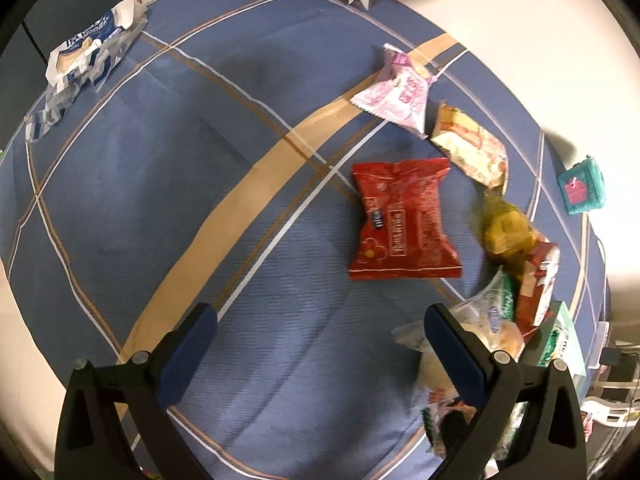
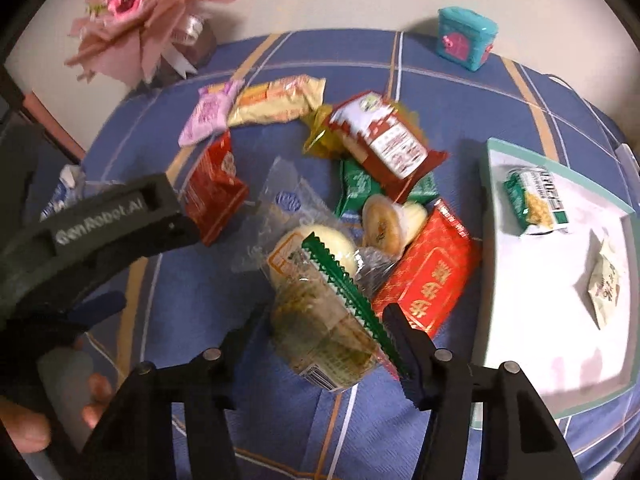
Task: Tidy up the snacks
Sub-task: 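Grasp the round bun packet with left gripper while right grasps the green-edged cake packet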
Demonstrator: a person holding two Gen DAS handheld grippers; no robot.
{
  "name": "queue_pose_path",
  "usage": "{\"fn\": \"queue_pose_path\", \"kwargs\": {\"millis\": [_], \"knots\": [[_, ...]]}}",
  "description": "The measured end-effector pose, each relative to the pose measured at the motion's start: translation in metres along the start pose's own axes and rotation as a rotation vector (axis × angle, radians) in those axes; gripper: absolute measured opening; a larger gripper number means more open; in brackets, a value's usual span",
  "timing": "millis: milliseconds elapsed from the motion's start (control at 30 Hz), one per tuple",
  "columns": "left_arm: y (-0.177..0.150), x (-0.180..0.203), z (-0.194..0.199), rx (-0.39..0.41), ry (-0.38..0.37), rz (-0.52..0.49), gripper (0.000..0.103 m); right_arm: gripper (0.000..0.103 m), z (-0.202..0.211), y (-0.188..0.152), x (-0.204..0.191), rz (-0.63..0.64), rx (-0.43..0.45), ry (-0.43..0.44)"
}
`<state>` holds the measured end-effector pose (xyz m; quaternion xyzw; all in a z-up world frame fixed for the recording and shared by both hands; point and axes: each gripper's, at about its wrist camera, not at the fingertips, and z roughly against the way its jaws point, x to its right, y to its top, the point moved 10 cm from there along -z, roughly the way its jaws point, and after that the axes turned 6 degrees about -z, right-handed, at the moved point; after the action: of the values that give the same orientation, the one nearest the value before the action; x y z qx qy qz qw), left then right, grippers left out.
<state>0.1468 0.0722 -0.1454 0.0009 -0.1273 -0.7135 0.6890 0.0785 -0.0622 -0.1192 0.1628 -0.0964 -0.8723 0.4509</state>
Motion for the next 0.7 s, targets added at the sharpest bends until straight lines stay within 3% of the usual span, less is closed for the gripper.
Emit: {"fn": "queue_pose_path", "kwargs": {"millis": [233, 500, 700], "knots": [[-0.002, 0.025, 0.008, 0.008, -0.028, -0.036, 0.103, 0.060, 0.029, 0.013, 0.041, -0.129, 0.017, 0.012], [-0.019, 0.067, 0.005, -0.019, -0.088, -0.113, 0.103, 0.060, 0.047, 0.016, 0.122, -0.298, 0.028, -0.085], [-0.028, 0.100, -0.006, -0.013, -0.087, -0.200, 0.103, 0.060, 0.055, 0.011, 0.164, -0.387, 0.025, -0.097]]}}
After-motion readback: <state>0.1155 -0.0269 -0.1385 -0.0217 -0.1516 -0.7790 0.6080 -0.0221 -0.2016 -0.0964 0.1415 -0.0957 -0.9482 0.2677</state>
